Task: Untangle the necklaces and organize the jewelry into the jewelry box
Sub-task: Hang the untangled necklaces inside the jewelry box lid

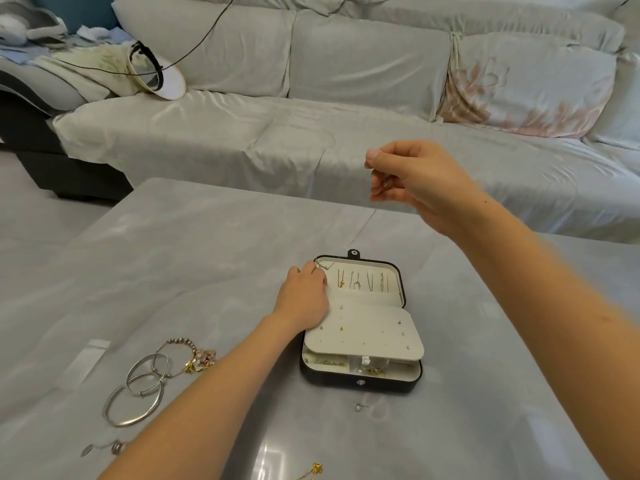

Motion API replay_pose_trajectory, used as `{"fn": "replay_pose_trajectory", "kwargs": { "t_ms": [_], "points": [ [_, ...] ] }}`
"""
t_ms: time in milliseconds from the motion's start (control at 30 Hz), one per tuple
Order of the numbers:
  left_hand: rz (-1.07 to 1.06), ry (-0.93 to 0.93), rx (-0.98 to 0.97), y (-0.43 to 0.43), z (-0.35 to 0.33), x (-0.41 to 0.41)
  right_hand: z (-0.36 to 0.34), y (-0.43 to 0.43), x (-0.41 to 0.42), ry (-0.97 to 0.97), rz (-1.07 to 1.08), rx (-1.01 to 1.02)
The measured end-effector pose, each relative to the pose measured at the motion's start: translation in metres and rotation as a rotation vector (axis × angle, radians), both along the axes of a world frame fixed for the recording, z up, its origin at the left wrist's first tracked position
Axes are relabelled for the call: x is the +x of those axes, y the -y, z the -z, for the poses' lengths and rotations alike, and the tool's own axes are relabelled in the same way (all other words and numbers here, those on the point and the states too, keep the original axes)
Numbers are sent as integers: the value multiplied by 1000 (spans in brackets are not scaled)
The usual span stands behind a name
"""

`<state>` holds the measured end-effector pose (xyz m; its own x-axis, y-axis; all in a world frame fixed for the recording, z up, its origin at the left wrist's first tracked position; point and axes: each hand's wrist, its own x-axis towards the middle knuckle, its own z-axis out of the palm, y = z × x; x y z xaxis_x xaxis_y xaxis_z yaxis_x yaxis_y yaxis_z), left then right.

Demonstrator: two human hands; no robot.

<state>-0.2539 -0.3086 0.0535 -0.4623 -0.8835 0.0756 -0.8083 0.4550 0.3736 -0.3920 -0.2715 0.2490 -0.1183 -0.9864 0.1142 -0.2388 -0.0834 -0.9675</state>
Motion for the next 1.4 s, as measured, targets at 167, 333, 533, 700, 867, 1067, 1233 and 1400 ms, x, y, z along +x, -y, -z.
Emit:
{"fn": "replay_pose_trajectory", "kwargs": {
  "t_ms": [167, 333, 533, 700, 867, 1067, 1233, 1400],
  "points": [
    [-9, -158, -141, -7, 9, 2, 8, 11, 17, 3, -63, -18],
    [-22, -332, -211, -11, 17, 5, 8, 22, 24, -21, -77, -38],
    [-8, -409, -220, -13, 18, 7, 16, 27, 23, -71, -60, -40],
    [-7, -440, -257, -13, 18, 6, 36, 29, 23, -161, -62, 13],
    [-5, -456, -276, -15, 18, 7, 61, 26, 22, -276, -47, 65],
    [-4, -457, -283, -16, 18, 8, 78, 23, 23, -323, -32, 93],
    [-4, -474, -293, -16, 18, 9, 68, 23, 23, -199, 39, -46],
    [-2, -491, -321, -18, 16, 10, 66, 24, 22, -427, -13, 29]
  ]
}}
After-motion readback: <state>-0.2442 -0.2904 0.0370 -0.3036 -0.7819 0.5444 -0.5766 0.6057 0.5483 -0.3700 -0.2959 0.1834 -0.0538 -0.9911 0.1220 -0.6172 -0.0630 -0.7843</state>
